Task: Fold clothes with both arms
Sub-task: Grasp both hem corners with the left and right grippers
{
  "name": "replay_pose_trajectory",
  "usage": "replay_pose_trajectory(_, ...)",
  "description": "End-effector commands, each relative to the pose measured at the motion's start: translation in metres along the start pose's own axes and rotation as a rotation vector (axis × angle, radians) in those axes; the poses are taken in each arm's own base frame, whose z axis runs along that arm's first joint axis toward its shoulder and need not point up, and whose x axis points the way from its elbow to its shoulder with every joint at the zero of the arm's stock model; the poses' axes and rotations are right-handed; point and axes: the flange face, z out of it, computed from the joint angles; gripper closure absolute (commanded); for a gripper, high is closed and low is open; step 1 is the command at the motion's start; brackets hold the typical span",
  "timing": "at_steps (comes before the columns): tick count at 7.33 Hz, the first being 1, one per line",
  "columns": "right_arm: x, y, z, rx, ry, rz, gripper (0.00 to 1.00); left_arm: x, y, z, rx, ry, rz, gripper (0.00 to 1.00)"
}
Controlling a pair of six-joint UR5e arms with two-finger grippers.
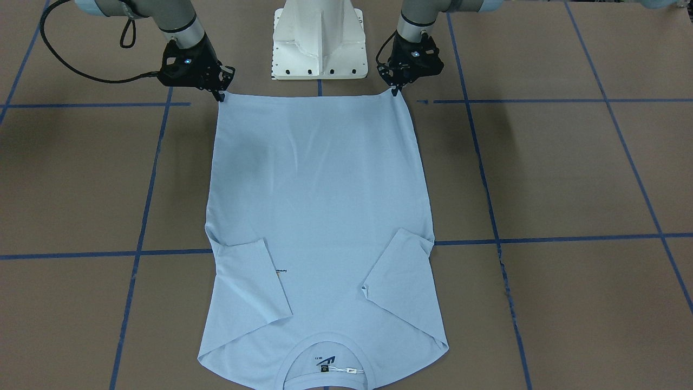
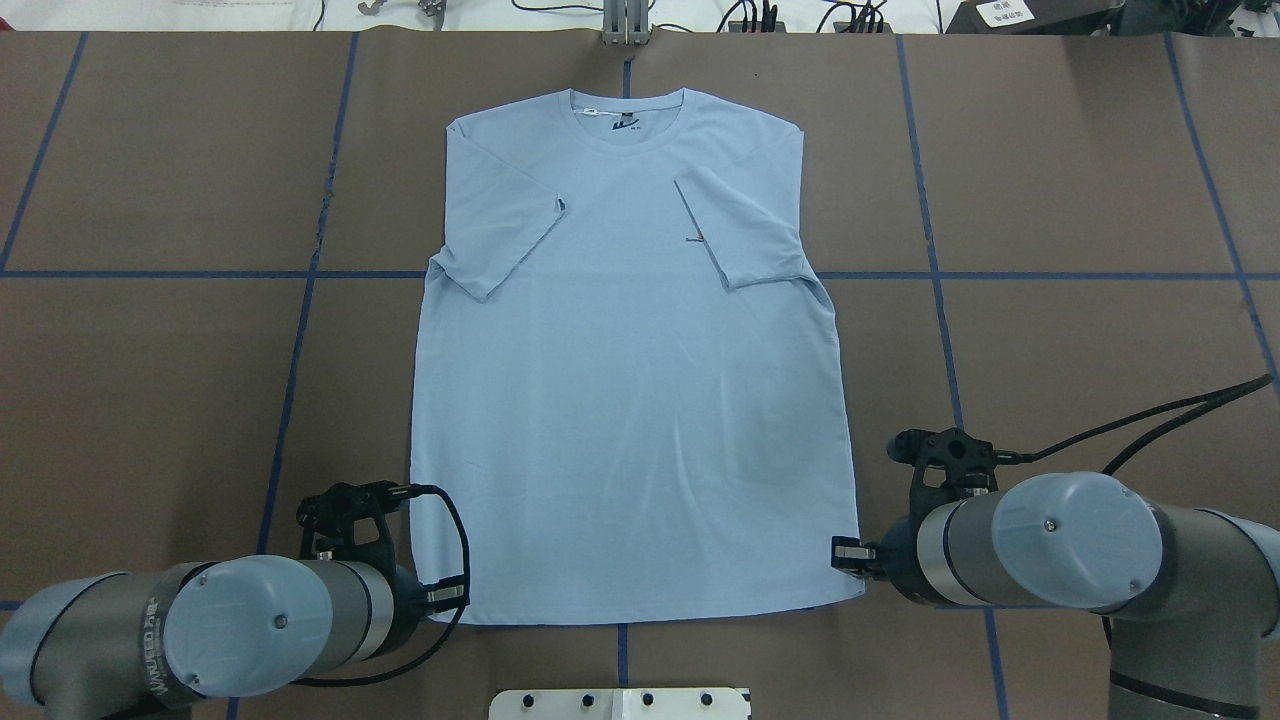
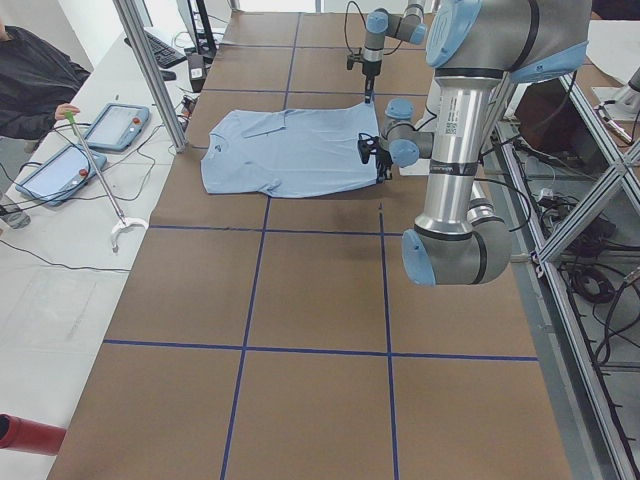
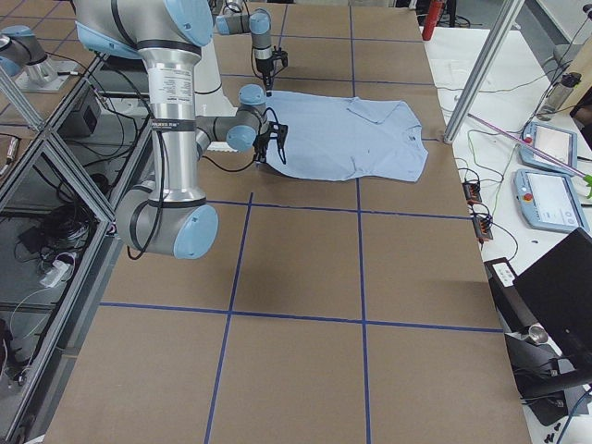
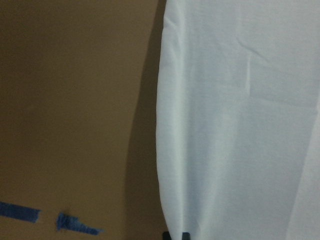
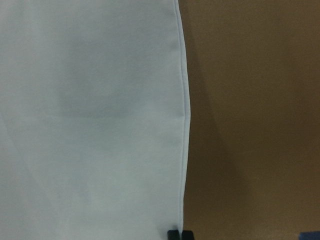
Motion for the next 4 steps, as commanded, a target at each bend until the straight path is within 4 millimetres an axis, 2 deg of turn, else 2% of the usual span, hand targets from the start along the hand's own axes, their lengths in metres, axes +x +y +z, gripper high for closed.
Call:
replay_pose_trajectory(1,0.012,0.018,-0.031,-0.061,-0.025,-0.019,1.00,0.008,0.011,-0.027,-0.020,0.055,0.012,1.00)
replay_pose_trajectory(2,0.018,0.031,-0.055,-0.102,-0.049,-0.035,1.00,0.011,0.027,-0.037,-0.049,0.079,0.030,1.00)
replay_pose_trajectory(3,0.021,0.041,-0.067,-0.131,-0.058,-0.046,1.00,0.005,0.036,-0.048,-0.067,0.085,0.049,1.00)
replay_pose_trajectory(4,0.022,0.045,-0.071,-0.174,-0.062,-0.048,1.00,-0.013,0.058,-0.080,-0.117,0.105,0.089,1.00)
